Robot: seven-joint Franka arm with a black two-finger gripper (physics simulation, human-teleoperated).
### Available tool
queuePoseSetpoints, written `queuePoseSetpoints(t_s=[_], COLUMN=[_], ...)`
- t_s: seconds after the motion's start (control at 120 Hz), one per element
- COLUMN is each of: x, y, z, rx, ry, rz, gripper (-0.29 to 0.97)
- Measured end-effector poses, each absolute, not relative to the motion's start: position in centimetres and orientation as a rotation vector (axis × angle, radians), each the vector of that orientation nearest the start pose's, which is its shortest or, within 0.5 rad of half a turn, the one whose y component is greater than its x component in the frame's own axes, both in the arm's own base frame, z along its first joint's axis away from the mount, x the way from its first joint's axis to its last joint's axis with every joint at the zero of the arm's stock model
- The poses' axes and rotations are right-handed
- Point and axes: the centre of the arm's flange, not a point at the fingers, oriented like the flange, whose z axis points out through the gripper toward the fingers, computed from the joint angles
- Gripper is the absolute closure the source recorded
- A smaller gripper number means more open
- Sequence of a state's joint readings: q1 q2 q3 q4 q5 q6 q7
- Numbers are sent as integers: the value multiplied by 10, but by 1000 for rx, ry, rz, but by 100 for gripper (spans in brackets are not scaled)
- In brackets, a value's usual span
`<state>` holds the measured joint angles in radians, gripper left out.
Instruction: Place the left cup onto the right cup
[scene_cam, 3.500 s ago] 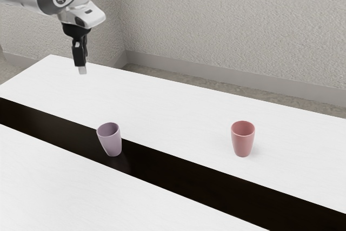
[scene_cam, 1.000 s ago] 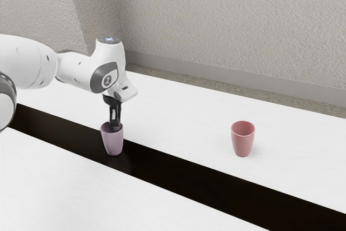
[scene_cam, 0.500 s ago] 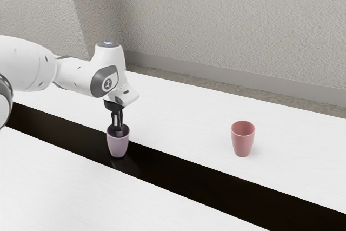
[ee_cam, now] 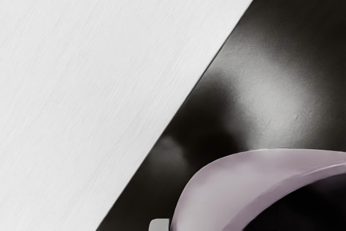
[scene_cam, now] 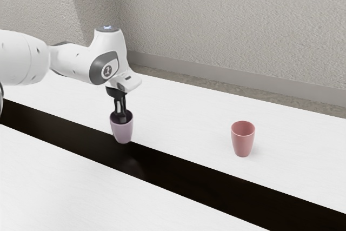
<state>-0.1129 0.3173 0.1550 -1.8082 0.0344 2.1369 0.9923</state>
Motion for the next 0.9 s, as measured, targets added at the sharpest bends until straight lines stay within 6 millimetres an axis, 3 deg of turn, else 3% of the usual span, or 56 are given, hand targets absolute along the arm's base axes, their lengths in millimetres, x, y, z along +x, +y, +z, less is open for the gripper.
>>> queuePoseSetpoints(t_s=[0.275, 0.9], x=[654, 689], y=[11, -54], z=[412, 443], rx=[-2682, -2607], ry=[1438, 1529], rz=[-15, -108], gripper=[78, 78])
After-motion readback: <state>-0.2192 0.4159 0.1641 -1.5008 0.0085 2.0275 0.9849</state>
